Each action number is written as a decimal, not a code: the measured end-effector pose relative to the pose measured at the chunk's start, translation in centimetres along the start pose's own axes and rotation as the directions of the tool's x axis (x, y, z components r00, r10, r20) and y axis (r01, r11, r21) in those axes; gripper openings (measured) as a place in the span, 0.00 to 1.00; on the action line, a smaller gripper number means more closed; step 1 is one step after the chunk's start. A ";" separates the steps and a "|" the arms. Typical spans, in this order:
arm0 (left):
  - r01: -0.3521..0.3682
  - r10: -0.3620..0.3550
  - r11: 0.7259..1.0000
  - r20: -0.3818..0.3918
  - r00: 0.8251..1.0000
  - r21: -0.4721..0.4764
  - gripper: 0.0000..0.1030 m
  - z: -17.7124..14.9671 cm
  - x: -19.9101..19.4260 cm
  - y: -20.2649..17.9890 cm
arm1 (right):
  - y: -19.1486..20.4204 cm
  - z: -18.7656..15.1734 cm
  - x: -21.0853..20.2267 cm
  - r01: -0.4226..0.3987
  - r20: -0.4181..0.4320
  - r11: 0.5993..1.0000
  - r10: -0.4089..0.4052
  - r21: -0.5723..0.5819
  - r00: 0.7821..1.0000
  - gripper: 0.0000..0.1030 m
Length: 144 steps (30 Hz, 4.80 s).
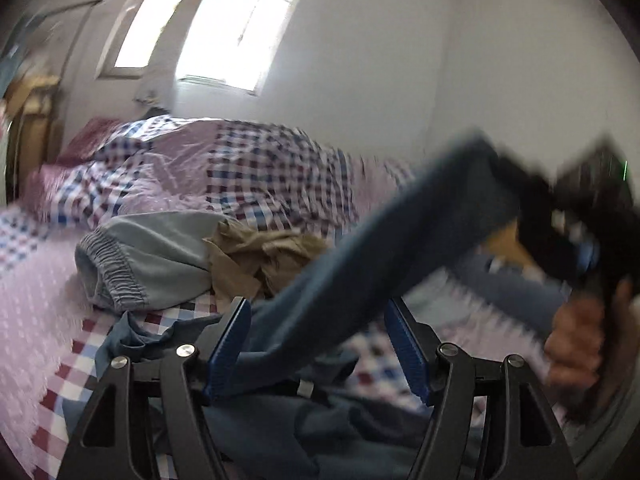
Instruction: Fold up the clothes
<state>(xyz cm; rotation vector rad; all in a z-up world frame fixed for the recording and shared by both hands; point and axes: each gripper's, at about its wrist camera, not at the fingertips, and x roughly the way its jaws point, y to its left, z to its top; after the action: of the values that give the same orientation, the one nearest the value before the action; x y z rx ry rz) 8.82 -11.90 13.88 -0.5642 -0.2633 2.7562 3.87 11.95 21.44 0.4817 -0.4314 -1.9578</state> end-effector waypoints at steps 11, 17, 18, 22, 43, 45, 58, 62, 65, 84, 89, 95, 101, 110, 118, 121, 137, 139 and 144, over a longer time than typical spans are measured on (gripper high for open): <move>-0.150 0.160 0.967 0.033 0.987 -0.207 0.06 -0.1 -0.4 5.3 | 3.1 -3.6 4.8 -0.114 -0.219 0.987 0.087 -0.116 0.972 0.06; -0.442 0.571 0.718 0.091 0.816 -0.537 0.05 -0.5 -7.5 14.6 | -0.5 -3.1 3.2 0.049 -0.162 0.998 -0.055 -0.039 0.985 0.18; -0.486 0.650 0.641 0.085 0.755 -0.594 0.05 -1.0 -9.2 15.9 | -1.1 -3.0 3.0 0.076 -0.153 0.997 -0.079 -0.025 0.985 0.23; -0.567 0.838 0.287 -0.084 0.539 -0.772 0.06 -4.5 -14.5 21.5 | -4.0 -2.6 2.1 0.184 -0.142 0.982 -0.178 0.031 0.974 0.37; -0.641 0.874 0.170 -0.186 0.449 -0.749 0.78 -4.8 -16.9 22.4 | -13.3 -9.2 5.7 0.431 -0.494 0.902 -0.369 0.014 0.787 0.42; -0.651 0.895 0.191 -0.143 0.424 -0.734 0.82 -4.1 -17.4 21.4 | -13.7 -9.4 5.6 0.401 -0.506 0.914 -0.317 0.062 0.802 0.42; -0.657 0.820 0.283 -0.179 0.544 -0.699 0.82 -3.7 -14.7 21.6 | -11.0 -11.4 8.0 0.336 -0.577 0.942 -0.283 -0.016 0.766 0.03; -0.627 0.796 0.306 -0.168 0.581 -0.717 0.82 -4.0 -14.4 21.7 | -10.7 -7.2 4.1 0.432 -0.352 0.902 -0.406 -0.003 0.844 0.02; -0.597 0.774 0.354 -0.131 0.619 -0.720 0.82 -3.8 -14.2 21.4 | -10.5 -4.9 0.5 0.516 -0.166 0.855 -0.503 0.044 0.848 0.03; -0.619 0.873 0.324 -0.027 0.487 -0.715 0.82 -2.5 -16.8 19.5 | -16.9 -5.9 -2.9 0.706 -0.241 0.686 -0.665 0.179 0.707 0.06; -0.631 0.909 0.232 -0.066 0.412 -0.740 0.82 -3.2 -18.6 20.8 | -17.1 -6.1 -3.2 0.717 -0.259 0.670 -0.670 0.194 0.696 0.18; -0.665 0.896 0.075 -0.243 0.372 -0.744 0.82 -5.4 -19.1 23.8 | -17.1 -5.9 -4.1 0.727 -0.250 0.655 -0.683 0.207 0.686 0.40; -0.585 0.958 -0.002 -0.169 0.230 -0.811 0.82 -6.1 -24.0 22.8 | -16.5 -5.4 -4.8 0.726 -0.229 0.655 -0.690 0.207 0.687 0.41; -0.823 0.922 0.061 -0.284 0.263 -0.565 0.82 -4.3 -18.1 23.6 | -12.6 -4.9 -2.1 0.545 -0.248 0.828 -0.504 0.134 0.827 0.42; -0.757 0.645 0.232 -0.486 0.590 -0.611 0.82 -6.7 -13.5 26.9 | -5.6 -10.9 6.7 0.181 -0.546 0.980 -0.196 -0.082 0.814 0.42; -0.783 0.746 0.099 -0.475 0.467 -0.614 0.82 -6.7 -16.5 26.1 | -4.9 -13.4 8.6 0.168 -0.613 0.980 -0.200 -0.110 0.765 0.42; -0.730 0.941 0.078 -0.192 0.279 -0.679 0.83 -5.3 -24.3 19.6 | -2.6 -16.9 9.6 0.100 -0.661 0.987 -0.160 -0.128 0.734 0.42; -0.658 0.842 0.288 -0.143 0.520 -0.696 0.83 -4.9 -21.6 19.2 | -1.7 -17.2 9.7 0.055 -0.659 0.991 -0.121 -0.120 0.742 0.42; -0.346 0.386 0.632 -0.105 0.917 -0.693 0.83 -5.4 -12.3 16.8 | -0.8 -17.2 9.6 -0.043 -0.653 0.996 -0.018 -0.077 0.757 0.44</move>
<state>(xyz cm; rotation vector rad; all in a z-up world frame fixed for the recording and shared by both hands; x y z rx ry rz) 17.32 -31.15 9.30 -0.7908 -1.4120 2.9929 8.30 2.05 5.00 1.0558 0.1068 -1.6447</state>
